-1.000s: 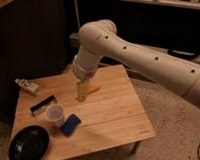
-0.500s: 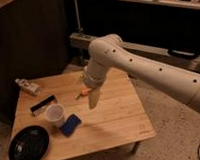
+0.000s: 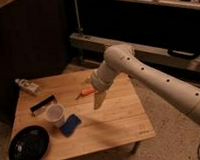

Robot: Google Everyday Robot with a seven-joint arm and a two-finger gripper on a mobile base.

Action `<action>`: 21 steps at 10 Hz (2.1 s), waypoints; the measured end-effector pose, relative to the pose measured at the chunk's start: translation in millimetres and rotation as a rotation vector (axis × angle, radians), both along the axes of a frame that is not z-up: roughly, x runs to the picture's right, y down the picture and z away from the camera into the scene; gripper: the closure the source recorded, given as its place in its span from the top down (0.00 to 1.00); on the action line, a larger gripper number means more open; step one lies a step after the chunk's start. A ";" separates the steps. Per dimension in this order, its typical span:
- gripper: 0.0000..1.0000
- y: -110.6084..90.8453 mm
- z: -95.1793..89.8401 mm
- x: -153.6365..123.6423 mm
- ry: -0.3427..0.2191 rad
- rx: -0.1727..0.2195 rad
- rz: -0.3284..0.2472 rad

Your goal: Place the white sponge in the ceramic bowl

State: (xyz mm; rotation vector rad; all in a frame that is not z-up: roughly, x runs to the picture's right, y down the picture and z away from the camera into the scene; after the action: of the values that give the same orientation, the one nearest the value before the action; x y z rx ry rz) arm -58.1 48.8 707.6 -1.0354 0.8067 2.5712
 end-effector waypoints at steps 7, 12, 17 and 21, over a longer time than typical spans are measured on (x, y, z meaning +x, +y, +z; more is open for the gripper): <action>0.80 3.0 14.6 -8.4 -0.021 -0.023 -0.001; 0.80 2.8 14.6 -7.5 -0.020 -0.022 0.000; 0.80 6.3 14.4 16.9 -0.108 0.077 0.253; 0.80 -2.4 15.9 26.8 -0.100 0.103 0.303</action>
State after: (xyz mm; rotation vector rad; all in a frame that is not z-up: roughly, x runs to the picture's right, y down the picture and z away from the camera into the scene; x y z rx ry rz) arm -31.3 46.4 723.5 -1.3304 0.5206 2.7438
